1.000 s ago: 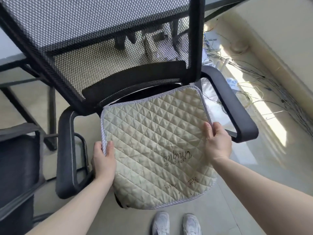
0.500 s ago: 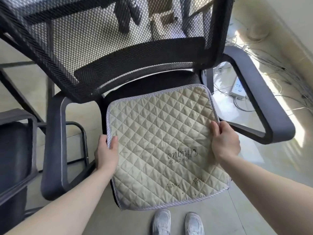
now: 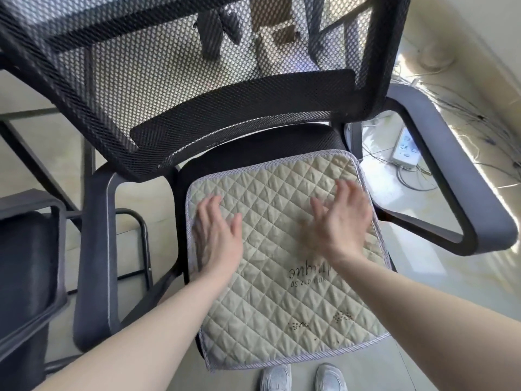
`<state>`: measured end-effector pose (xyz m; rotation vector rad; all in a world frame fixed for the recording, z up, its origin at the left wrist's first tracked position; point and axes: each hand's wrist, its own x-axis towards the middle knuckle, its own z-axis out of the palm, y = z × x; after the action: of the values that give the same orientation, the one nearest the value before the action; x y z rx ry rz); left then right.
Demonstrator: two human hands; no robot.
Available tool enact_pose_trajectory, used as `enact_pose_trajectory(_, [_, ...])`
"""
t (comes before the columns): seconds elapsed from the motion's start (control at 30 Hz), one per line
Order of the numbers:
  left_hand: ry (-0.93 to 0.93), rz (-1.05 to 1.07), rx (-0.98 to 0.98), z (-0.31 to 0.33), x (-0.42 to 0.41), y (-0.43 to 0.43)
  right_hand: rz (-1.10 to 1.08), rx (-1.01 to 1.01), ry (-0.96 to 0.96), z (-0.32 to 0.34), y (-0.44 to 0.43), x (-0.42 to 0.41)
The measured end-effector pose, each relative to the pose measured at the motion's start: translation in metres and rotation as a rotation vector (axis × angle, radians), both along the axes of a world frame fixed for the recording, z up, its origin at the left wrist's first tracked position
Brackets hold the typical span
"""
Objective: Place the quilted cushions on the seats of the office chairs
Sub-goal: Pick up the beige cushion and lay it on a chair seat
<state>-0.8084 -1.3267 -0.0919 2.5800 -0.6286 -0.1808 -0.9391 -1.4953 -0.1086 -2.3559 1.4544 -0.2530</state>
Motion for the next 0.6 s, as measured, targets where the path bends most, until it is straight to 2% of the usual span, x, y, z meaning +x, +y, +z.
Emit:
enact_pose_trajectory(0.13, [0.043,-0.199,-0.005,-0.013,-0.015,-0.042,0.264,0.062,0.072,-0.014,0.021,0.043])
enact_pose_trajectory(0.27, [-0.037,-0.258,0.269,-0.040,-0.015,-0.037,0.421,0.001,0.178,-0.036,0.022,0.039])
enact_pose_trajectory(0.37, [-0.089,-0.247,0.387,-0.048,0.000,-0.009,0.398,-0.049,0.221,-0.040,0.002,0.019])
enact_pose_trajectory(0.47, [-0.062,-0.160,0.464,-0.048,0.017,0.021,0.305,-0.041,0.256,-0.038,-0.024,-0.008])
enact_pose_trajectory(0.6, [-0.022,-0.123,0.456,-0.044,0.024,0.040,0.167,0.047,0.248,-0.034,-0.045,-0.032])
